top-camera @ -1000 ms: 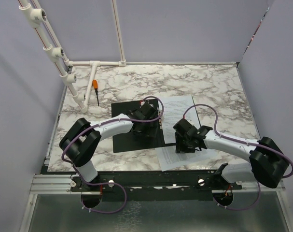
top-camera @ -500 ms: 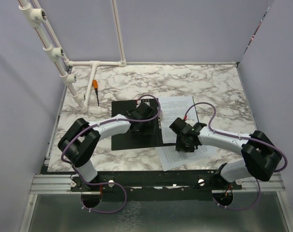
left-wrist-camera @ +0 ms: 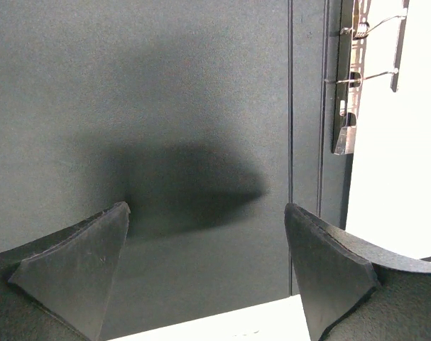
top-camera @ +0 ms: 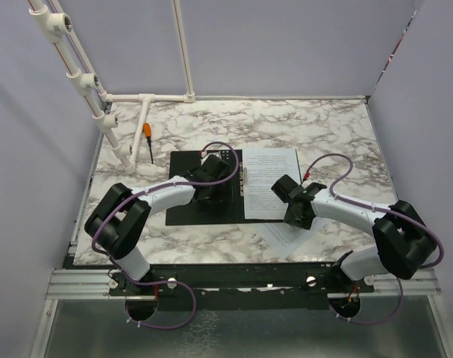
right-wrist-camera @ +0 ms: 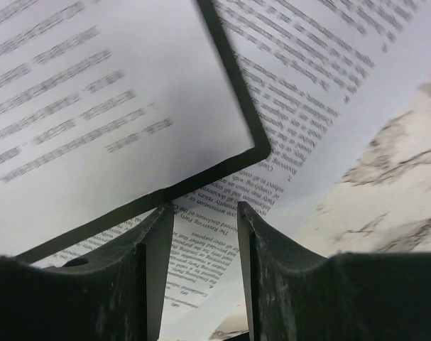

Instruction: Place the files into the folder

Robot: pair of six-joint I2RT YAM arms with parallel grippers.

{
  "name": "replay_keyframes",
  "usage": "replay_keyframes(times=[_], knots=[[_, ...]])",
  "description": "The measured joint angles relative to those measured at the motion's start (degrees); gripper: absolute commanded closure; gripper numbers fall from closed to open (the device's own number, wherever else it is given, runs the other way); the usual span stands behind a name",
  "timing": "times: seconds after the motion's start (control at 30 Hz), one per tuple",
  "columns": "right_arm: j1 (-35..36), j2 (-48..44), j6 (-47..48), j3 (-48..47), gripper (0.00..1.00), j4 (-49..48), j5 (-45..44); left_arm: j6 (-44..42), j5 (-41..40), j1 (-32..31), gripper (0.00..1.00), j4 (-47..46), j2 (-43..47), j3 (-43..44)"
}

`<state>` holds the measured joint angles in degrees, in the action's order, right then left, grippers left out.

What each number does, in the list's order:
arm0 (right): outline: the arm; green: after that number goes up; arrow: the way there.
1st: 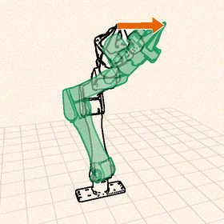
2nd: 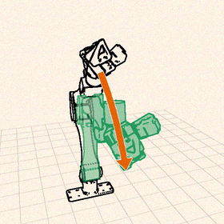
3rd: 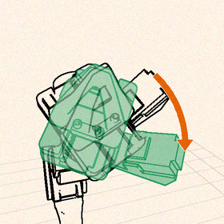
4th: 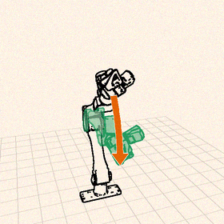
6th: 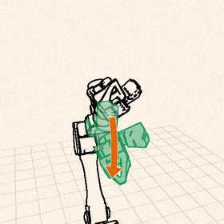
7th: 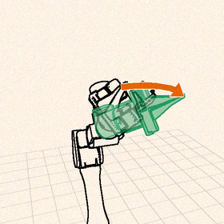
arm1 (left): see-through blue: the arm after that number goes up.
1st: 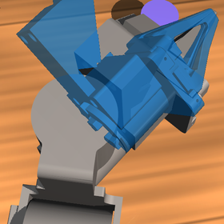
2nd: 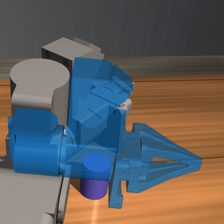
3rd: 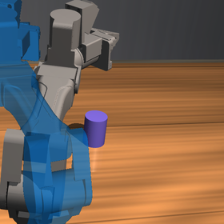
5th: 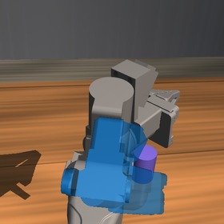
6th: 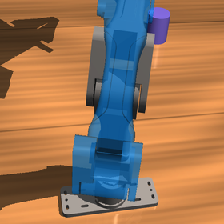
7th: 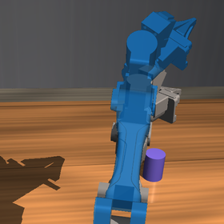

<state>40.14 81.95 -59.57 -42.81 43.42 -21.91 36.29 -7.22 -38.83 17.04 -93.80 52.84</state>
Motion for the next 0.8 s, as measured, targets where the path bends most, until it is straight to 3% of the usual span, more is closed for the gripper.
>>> replay_keyframes(times=[0.8], knots=[[-22.91, -1.05, 1.18, 1.6, 0.61, -2.82, -2.64, 0.72, -1.05, 1.86, 0.07, -1.11, 0.66, -0.98]])
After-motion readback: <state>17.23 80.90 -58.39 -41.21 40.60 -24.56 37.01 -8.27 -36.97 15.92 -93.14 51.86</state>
